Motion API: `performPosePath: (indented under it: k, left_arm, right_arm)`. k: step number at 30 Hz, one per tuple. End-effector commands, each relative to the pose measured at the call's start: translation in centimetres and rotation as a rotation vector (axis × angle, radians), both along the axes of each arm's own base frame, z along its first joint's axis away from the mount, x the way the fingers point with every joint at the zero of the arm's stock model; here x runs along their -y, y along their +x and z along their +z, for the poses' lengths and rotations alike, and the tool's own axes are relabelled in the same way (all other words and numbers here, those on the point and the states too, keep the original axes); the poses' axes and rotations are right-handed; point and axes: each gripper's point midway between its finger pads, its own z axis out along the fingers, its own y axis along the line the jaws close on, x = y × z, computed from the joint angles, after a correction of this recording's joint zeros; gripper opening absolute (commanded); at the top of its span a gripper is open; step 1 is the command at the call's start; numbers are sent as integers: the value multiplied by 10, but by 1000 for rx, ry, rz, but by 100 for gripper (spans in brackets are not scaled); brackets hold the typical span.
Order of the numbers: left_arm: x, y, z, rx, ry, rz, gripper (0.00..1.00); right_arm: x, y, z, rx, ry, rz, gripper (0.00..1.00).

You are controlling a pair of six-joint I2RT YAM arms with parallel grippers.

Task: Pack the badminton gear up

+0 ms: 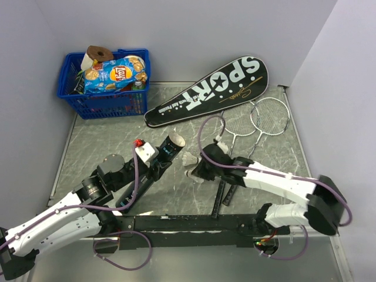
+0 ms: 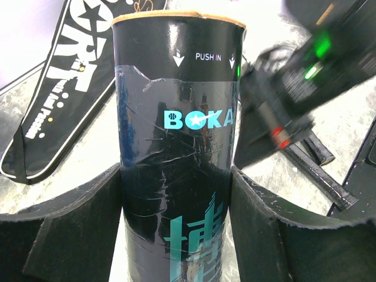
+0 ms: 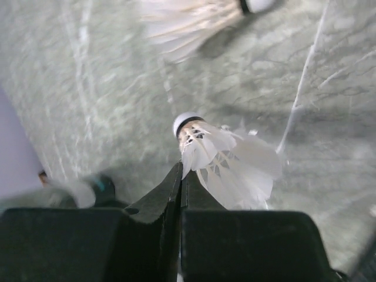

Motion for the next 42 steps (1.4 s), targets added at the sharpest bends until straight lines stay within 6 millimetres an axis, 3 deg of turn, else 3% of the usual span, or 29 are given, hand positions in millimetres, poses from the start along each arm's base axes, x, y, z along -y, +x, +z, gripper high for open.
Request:
performPosePath:
  k: [1, 2, 5, 9, 10, 12, 13, 16, 22, 30, 42]
  left_arm:
    - [4, 0, 21, 54, -50, -17, 1]
    - [5, -1, 18, 55, -39, -27, 1]
    - [9, -6, 18, 65, -28, -70, 1]
    - [17, -18, 14, 70, -12, -160, 1]
    - [20, -24, 13, 67, -10, -195, 1]
    - [24, -29, 11, 66, -1, -233, 1]
    - [26, -31, 10, 64, 1, -250, 1]
    - [34, -44, 0, 42, 28, -347, 1]
    - [49, -70, -16, -29, 64, -535, 1]
    - [50, -75, -13, -26, 50, -559, 1]
    - [49, -81, -3, -2, 21, -582, 1]
  right_arm:
    - [9, -1, 67, 162, -6, 137, 0]
    - [17, -6, 69, 158, -32, 162, 0]
    - [29, -13, 102, 225, -29, 244, 0]
    - [64, -23, 139, 294, -100, 329, 0]
    - [69, -21, 160, 357, -117, 359, 0]
    - [89, -25, 171, 365, -177, 369, 0]
    - [94, -25, 192, 419, -191, 391, 0]
    - [100, -35, 220, 477, -207, 480, 0]
    - [93, -56, 254, 555, -165, 676, 0]
    - [76, -82, 253, 518, -74, 860, 0]
    - [37, -82, 240, 466, 61, 942, 0]
